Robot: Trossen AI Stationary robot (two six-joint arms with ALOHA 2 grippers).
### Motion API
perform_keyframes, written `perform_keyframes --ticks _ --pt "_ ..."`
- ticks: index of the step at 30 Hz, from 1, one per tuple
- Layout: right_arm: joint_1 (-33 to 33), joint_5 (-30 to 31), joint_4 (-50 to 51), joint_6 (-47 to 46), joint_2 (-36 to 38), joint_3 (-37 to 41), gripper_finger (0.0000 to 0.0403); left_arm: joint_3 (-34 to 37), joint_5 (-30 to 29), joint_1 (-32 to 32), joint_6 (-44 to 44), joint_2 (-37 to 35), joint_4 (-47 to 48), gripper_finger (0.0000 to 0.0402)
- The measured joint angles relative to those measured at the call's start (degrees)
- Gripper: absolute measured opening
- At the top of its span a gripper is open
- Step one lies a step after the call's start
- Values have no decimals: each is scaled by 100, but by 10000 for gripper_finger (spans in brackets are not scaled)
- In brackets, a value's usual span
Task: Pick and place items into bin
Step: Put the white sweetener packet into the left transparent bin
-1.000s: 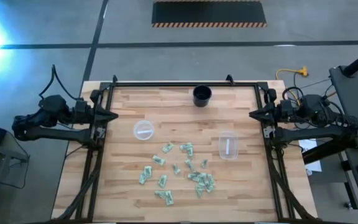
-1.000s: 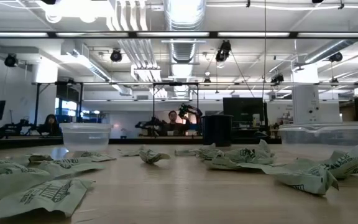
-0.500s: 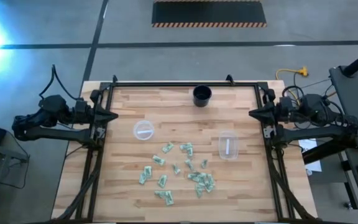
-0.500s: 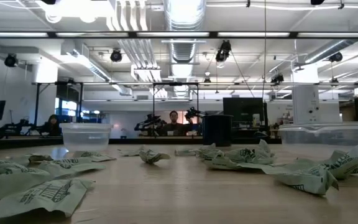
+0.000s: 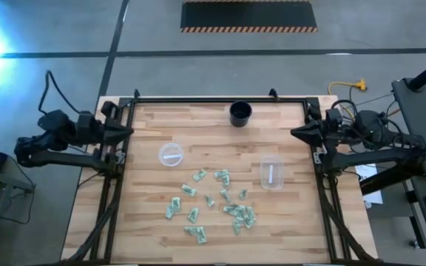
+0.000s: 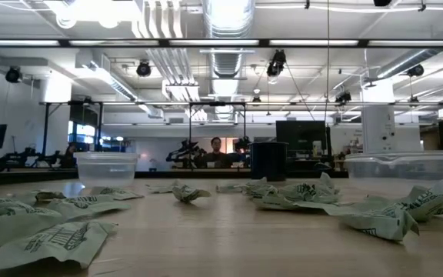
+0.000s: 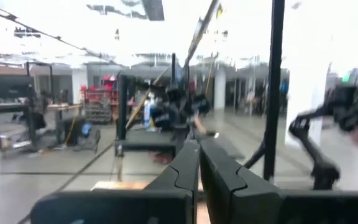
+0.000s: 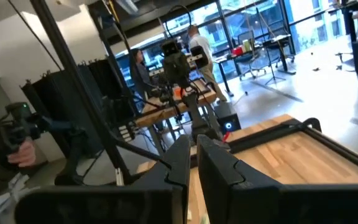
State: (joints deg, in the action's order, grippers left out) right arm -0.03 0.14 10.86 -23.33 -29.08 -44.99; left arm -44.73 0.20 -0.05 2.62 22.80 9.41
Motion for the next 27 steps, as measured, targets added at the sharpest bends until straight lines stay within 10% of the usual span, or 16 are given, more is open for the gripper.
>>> perform_keyframes --ticks 27 --pt "25 -2263 -509 -34 -1064 2 22 -15 -772 -3 1516 1923 -915 0"
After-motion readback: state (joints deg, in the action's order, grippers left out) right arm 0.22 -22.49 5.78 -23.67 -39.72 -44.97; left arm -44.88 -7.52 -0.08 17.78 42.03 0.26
